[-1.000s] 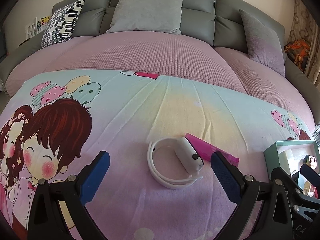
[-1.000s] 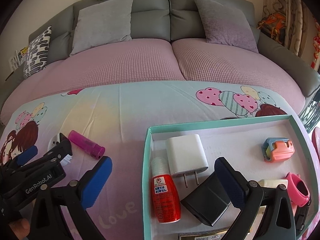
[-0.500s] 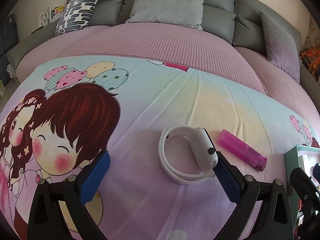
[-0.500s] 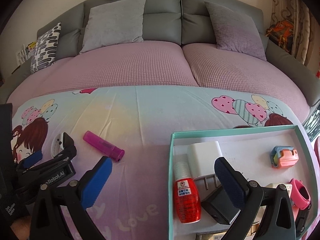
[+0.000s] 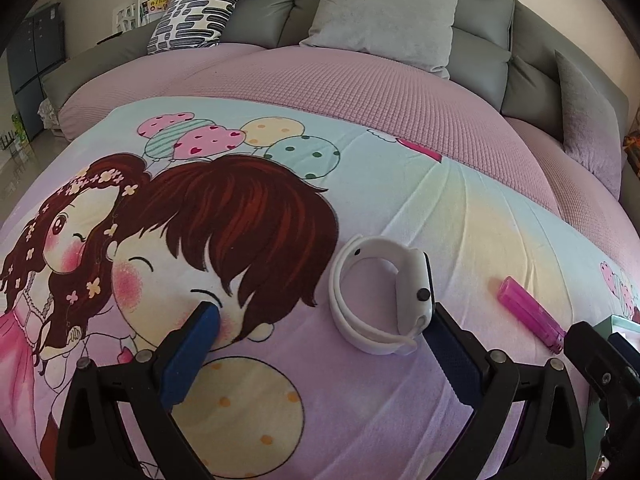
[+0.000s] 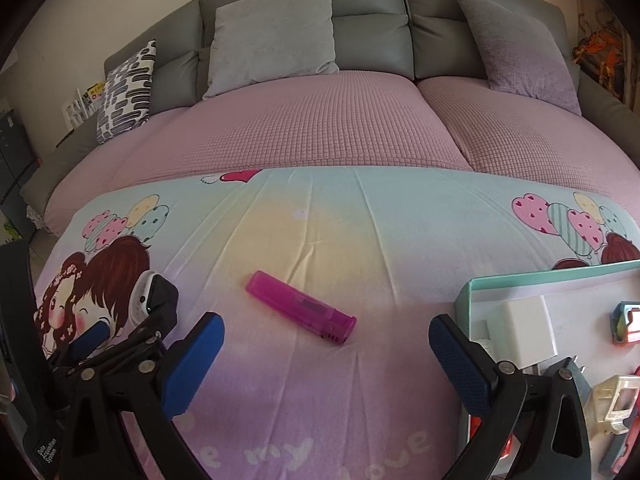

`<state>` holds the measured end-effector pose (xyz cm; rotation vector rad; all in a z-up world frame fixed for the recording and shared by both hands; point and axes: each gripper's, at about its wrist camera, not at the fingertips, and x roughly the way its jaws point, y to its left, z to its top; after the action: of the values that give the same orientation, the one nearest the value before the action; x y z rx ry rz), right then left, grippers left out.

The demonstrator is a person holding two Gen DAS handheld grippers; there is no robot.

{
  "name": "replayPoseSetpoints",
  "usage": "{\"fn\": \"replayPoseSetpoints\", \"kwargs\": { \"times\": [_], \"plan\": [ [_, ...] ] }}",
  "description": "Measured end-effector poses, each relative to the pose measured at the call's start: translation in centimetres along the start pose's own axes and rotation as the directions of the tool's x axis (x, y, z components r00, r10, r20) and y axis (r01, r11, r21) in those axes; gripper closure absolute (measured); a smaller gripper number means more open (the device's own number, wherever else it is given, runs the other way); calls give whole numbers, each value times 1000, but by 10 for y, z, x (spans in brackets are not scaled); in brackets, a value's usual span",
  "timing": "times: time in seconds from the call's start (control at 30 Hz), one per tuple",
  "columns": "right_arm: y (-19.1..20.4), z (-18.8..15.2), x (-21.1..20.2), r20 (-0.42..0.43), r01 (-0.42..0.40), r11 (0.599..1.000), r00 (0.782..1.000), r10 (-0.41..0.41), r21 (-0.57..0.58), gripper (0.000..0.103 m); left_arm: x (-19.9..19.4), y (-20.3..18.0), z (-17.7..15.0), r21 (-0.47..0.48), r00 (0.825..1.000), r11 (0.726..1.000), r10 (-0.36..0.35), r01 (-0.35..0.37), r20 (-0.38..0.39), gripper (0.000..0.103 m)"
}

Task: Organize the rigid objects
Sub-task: 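Grasp the white watch with the left tool while the right tool grasps the pink lighter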

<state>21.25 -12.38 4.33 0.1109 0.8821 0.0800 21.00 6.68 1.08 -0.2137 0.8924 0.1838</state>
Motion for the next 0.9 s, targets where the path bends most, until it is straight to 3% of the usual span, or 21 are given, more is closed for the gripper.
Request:
{"fn": "replayPoseSetpoints", "kwargs": {
  "times": [0.33, 0.9],
  "plan": [
    [-1, 5, 35, -74, 7, 995, 997, 1, 103, 0, -2, 24, -1, -31, 1000, 999, 8, -8, -13, 2],
    [17, 20, 62, -85, 138, 987, 988, -131, 87, 0, -5, 32, -3, -14, 1000, 1000, -16, 16, -17, 2]
  ]
}}
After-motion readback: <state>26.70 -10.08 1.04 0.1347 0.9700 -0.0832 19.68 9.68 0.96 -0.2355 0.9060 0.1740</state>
